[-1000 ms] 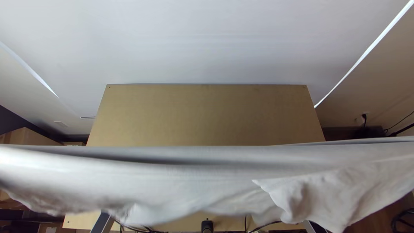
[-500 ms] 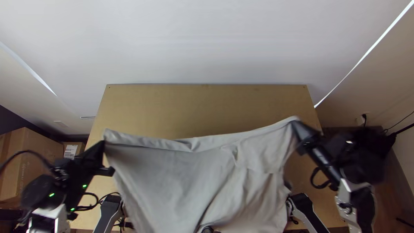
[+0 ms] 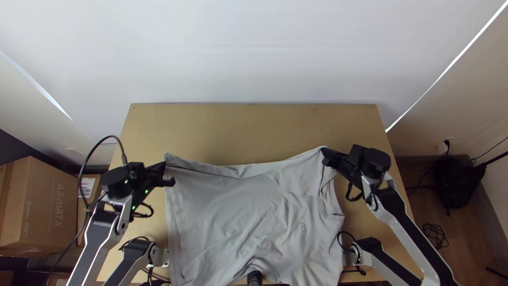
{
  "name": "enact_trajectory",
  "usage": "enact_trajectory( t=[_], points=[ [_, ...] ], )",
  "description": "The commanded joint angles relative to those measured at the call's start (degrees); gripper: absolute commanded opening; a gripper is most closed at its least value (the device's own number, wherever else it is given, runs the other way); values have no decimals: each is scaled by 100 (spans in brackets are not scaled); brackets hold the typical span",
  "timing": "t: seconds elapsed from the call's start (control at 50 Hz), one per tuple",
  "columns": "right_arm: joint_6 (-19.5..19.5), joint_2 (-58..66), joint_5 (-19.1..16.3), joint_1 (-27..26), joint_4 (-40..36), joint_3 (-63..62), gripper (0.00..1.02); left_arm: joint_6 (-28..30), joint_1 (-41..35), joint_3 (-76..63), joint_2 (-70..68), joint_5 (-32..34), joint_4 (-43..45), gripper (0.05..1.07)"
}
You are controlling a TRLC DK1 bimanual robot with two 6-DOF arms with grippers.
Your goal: Fold the t-shirt
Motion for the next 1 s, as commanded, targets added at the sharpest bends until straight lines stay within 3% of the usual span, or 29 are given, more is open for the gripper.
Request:
enact_trajectory(
  t=[0.0,0.34,0.6,0.98],
  points=[
    [81,905,-16,-163,479,108,2,17,124,-75,833,143,660,8],
    [-51,3234,-42,-532,1095,1321,2,114,642,1068,3883,477,1952,8],
    [-121,4421,-42,-620,1490,2340,2,254,853,2624,5728,503,2154,8],
    [-262,5888,37,-611,1367,4116,2,210,915,4970,7776,415,1978,8]
  ],
)
